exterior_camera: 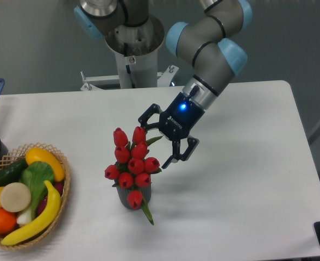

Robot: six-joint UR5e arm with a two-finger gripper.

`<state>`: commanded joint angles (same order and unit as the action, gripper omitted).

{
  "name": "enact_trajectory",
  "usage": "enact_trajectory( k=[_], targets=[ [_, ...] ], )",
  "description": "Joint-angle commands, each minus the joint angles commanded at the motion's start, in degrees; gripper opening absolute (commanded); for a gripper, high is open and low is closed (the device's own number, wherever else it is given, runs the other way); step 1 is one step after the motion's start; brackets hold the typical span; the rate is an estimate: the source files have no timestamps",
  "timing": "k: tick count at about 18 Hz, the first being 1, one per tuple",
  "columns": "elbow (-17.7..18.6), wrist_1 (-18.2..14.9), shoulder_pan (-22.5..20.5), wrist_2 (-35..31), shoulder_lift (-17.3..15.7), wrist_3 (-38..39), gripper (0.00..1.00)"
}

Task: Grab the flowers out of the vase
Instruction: 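Move the open gripper down toward the red tulip stems, then close the gripper around the tulip stems above the vase rim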

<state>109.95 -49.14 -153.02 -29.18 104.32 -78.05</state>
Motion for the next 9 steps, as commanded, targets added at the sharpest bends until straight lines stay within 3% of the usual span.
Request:
enact_trajectory(
  k=[9],
  targets=[
    [-0.7,1.2,2.6,-0.4,1.9,0.0,1.0]
  ],
)
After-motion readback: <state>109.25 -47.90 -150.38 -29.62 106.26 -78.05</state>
